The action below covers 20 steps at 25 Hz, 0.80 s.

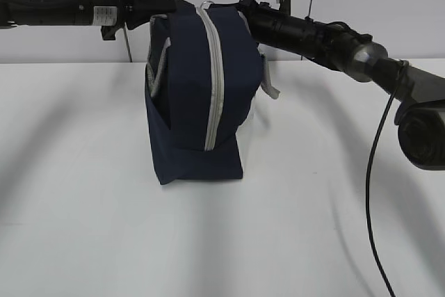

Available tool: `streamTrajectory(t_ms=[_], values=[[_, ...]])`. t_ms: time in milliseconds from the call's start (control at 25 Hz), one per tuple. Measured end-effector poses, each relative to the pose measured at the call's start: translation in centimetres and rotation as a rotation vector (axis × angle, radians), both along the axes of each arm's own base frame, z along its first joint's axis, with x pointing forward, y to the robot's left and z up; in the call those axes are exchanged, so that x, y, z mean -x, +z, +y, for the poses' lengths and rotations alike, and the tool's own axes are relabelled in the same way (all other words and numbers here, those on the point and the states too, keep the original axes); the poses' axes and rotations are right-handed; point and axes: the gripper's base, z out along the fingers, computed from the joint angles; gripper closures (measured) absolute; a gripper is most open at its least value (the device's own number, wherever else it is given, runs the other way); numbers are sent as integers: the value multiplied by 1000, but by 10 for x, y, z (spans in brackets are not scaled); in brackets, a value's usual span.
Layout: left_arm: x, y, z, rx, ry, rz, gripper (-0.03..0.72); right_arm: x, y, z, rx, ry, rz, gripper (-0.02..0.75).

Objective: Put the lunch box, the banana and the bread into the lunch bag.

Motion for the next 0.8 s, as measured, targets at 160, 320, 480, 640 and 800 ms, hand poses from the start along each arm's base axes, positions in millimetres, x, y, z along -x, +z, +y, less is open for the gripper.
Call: streamTrajectory(t_ms=[160, 320, 480, 640, 800], values=[[0, 0, 0, -6, -3, -1, 673, -1, -2, 0, 21, -11, 8, 753], [0, -1, 0, -13, -4, -2, 673, -1, -4, 1, 57, -16, 7, 753], [0, -1, 0, -19, -7, -5, 673, -1, -6, 2, 85, -16, 4, 753], [-2, 2, 0, -38, -18, -27, 673, -1, -7, 4, 126, -15, -3, 753], [-6, 5, -1, -62, -37, -55, 673, -1, -6, 4, 162, -21, -15, 752]])
